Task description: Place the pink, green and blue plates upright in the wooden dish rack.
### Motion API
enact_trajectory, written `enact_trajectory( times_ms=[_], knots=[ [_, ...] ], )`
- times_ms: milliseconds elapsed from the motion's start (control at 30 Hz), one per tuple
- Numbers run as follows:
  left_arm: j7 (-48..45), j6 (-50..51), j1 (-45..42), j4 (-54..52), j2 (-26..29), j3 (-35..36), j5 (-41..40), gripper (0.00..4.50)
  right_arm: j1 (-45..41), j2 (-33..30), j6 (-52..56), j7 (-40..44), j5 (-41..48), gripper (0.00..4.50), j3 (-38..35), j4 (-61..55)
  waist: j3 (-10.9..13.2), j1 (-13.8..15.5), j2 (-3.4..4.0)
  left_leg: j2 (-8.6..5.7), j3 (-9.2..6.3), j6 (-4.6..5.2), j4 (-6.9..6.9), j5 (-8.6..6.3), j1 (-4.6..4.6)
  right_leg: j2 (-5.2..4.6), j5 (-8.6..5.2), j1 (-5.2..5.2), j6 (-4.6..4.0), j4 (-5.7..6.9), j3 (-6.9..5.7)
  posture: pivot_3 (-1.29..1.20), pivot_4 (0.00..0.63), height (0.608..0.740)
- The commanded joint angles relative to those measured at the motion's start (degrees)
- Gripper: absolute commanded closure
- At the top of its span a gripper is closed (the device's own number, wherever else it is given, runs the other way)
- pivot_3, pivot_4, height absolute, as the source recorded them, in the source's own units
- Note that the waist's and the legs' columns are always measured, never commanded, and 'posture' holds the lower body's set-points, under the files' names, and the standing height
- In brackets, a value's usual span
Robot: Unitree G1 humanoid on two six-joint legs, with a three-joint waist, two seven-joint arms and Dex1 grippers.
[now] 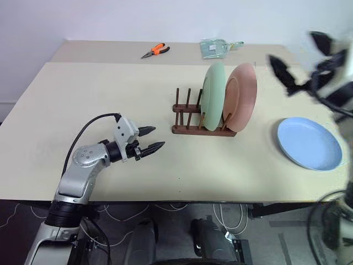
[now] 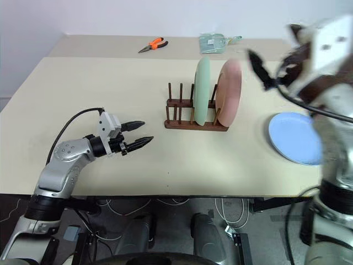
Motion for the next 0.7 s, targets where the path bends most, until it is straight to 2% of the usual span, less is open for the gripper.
enact_trajectory(
  times_ms=[33,100,167,367,467,533,700],
  knots=[
    [-1.5,-1.4,-2.5,1.0,-0.7,-1.5,0.5,1.43,11.5,-3.0,-0.1,4.5,-3.6,0.03,-0.7,-2.7,0.0,-0.4,0.11,0.0,0.04,0.01,0.0,0.0,0.0,-0.01,0.01,0.01,0.01,-0.01,0.03,0.0,0.15,0.732],
    [-2.7,-2.2,-3.6,2.7,-1.0,-2.5,1.1,1.43,20.2,-1.9,-0.8,4.9,-6.2,0.03,2.3,-4.2,0.0,-0.6,0.12,0.0,0.08,0.07,0.02,-0.04,0.05,0.02,0.01,0.02,0.01,0.01,0.09,0.0,0.15,0.732],
    [-3.2,-2.6,-4.2,3.5,-1.3,-2.8,1.2,1.43,23.5,0.6,-2.2,3.1,-8.2,0.03,4.6,-3.1,-0.1,-1.0,0.18,0.0,0.09,0.08,0.03,-0.04,0.1,0.05,0.01,0.01,0.02,0.1,0.12,0.0,0.15,0.732],
    [-3.7,-3.1,-5.3,5.2,-2.0,-2.9,1.6,1.43,23.2,2.3,-5.2,-1.6,-17.5,0.03,11.8,8.5,0.0,-1.6,0.28,-0.01,0.2,0.08,0.2,-0.04,0.13,0.03,0.01,-0.08,0.02,0.33,0.25,0.0,0.15,0.732],
    [-3.8,-3.1,-5.1,5.0,-1.9,-2.7,1.7,1.43,22.2,2.0,-6.7,-2.2,-20.6,0.83,13.8,14.2,0.0,-1.6,0.27,-0.02,0.21,0.08,0.17,-0.04,0.11,0.03,0.0,-0.08,0.03,0.3,0.25,0.0,0.15,0.732],
    [-3.2,-2.7,-4.9,4.9,-2.0,-2.0,1.4,1.43,21.3,2.7,-6.7,-2.4,-20.7,1.74,13.8,17.0,0.0,-1.6,0.28,-0.02,0.2,0.08,0.14,-0.04,0.1,0.04,-0.01,-0.08,0.04,0.29,0.25,0.0,0.15,0.732],
    [-2.7,-2.3,-3.8,4.1,-1.8,-1.3,1.1,1.43,19.5,3.9,-6.5,-2.8,-20.8,4.45,12.5,19.1,0.0,-1.6,0.28,-0.03,0.2,0.08,0.15,-0.04,0.11,0.04,-0.01,-0.08,0.06,0.32,0.25,0.0,0.15,0.732]
  ],
)
